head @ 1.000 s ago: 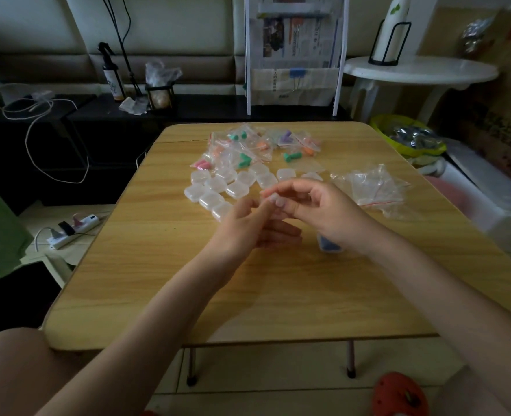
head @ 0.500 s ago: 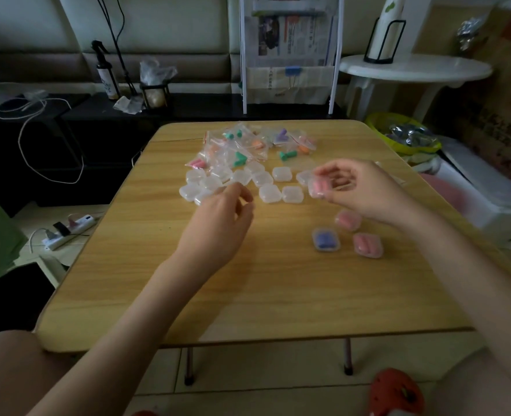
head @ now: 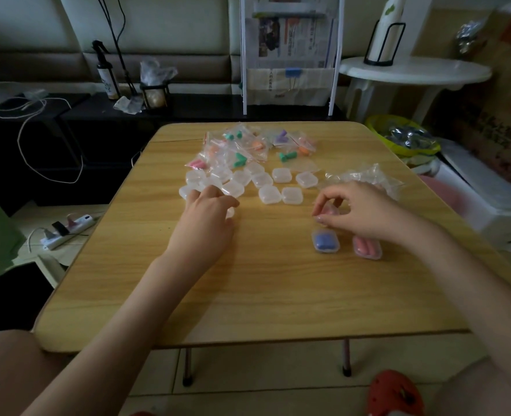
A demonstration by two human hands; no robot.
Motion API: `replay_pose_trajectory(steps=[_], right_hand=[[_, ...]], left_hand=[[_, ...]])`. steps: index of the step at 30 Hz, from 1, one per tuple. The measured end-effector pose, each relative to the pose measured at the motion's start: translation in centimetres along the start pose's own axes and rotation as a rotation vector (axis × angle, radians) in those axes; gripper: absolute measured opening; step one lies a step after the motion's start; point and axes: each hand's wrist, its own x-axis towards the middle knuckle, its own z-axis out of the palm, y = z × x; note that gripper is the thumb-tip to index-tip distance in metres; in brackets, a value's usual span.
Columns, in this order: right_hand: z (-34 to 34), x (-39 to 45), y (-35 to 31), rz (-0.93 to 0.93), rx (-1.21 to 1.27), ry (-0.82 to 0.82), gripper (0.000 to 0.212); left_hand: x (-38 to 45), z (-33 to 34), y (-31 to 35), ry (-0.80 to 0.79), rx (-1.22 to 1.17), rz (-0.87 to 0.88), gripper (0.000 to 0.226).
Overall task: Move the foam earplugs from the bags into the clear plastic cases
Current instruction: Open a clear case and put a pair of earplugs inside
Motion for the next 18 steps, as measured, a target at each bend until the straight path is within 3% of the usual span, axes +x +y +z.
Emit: replay_pose_trajectory(steps=[3,6,10,14,18], right_hand=[[0.06,-0.16,0.15,-0.007,0.147,0.019,0.023],[-0.02,-0.44,0.13,0.022,0.177,0.036,0.022],[0.27,-0.83,-0.33,0.042,0.042,0.095,0.017],[-0.1,-0.81,-0.34,0.082,-0.139,0.063,0.019],[-0.11,-0.68,-0.26,0.096,-0.157,0.033,0.026]], left_hand=[[0.01,-0.07,-0.1,0.046,-0.096,-0.007,0.036],[-0.22,-0.12,0.0,0.101,0.034,-0.02,0.035],[-0.4,-0.02,0.15,0.08,0.189,-0.054,0.035],[-0.36,0.06,-0.04,0.092,0.149,-0.058,0.03],[-0.33,0.16,0.11,0.104,0.14,0.0,0.028]])
